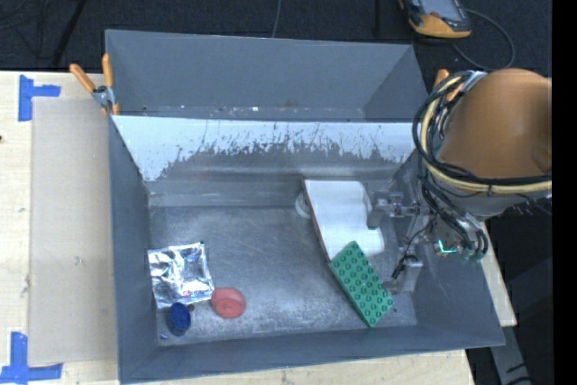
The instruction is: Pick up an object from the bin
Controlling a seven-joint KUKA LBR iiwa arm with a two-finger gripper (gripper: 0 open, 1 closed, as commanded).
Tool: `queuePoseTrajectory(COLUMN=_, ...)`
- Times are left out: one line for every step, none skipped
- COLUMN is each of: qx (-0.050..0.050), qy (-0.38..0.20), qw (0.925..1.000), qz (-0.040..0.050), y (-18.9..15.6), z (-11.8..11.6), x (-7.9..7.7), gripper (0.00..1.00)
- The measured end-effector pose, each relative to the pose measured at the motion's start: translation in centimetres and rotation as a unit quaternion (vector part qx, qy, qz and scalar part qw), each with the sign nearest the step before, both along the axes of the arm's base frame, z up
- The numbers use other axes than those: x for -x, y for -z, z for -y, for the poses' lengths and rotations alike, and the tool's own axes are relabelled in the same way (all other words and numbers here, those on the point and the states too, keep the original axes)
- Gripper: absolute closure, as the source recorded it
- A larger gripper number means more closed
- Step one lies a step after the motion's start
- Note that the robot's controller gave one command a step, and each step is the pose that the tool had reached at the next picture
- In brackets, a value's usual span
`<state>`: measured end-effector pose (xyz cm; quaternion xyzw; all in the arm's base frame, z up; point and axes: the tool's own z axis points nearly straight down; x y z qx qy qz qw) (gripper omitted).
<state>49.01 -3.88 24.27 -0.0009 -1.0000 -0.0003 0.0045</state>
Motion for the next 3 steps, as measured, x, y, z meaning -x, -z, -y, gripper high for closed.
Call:
queuePoseTrajectory(qx=0.000, qy=-0.029, qw=0.9996, qz=0.0016, y=4.2, z=-1.5, x=-0.6, gripper=0.00)
queuePoseTrajectory(qx=0.000, qy=0.010, qw=0.9999, qz=0.0042, y=15.3, z=2.5, x=-6.0, gripper=0.00)
queuePoseTrajectory(qx=0.001, qy=0.008, qw=0.9999, qz=0.0061, y=14.6, z=2.5, x=-6.2, gripper=1.00)
